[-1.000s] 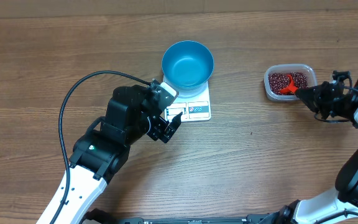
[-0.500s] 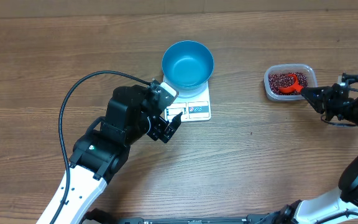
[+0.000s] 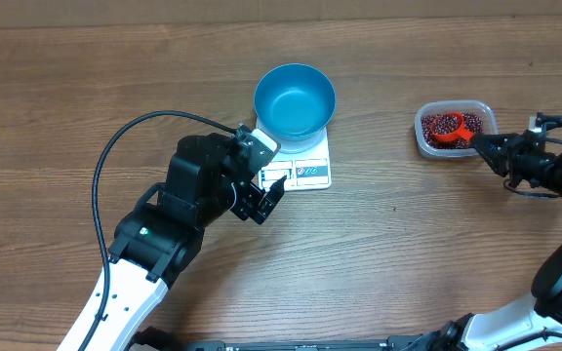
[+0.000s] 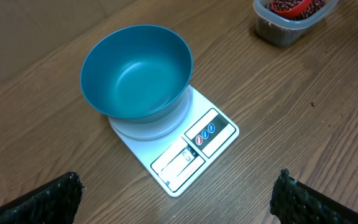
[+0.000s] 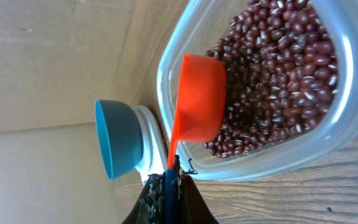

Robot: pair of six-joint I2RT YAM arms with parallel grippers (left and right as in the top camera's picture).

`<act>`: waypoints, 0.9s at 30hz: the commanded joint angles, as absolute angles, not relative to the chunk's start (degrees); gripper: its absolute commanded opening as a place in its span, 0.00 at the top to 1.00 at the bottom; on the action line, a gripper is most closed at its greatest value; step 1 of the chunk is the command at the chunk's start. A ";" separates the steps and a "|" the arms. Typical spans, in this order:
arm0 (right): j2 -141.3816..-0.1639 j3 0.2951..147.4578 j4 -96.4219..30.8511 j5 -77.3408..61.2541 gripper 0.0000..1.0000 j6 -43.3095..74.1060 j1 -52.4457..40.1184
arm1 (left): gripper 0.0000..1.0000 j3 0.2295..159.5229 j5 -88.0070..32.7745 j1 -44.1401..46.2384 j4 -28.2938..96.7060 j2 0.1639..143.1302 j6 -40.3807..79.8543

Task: Scoop item into bowl and weigh 150g on scale
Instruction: 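Drag the scoop through the beans to fill it, right gripper, then lift the filled scoop and carry it over the blue bowl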

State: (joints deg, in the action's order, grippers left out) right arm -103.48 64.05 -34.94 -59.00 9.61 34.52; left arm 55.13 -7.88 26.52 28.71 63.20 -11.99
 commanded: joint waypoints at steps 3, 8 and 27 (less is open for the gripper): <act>-103.74 63.59 -34.28 -63.79 0.96 8.91 35.53 | 0.00 55.00 -7.44 26.26 28.71 62.59 -11.14; -103.74 63.59 -34.30 -64.79 0.96 8.91 36.38 | 0.00 55.00 -7.44 26.26 28.69 62.61 -11.14; -103.74 63.59 -34.28 -79.40 0.96 7.22 37.67 | 0.00 55.00 -7.44 26.26 28.71 62.61 -11.14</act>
State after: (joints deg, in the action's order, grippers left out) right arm -103.48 64.05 -34.54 -74.19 8.21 37.43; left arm 55.13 -7.88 26.52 28.71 63.20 -11.99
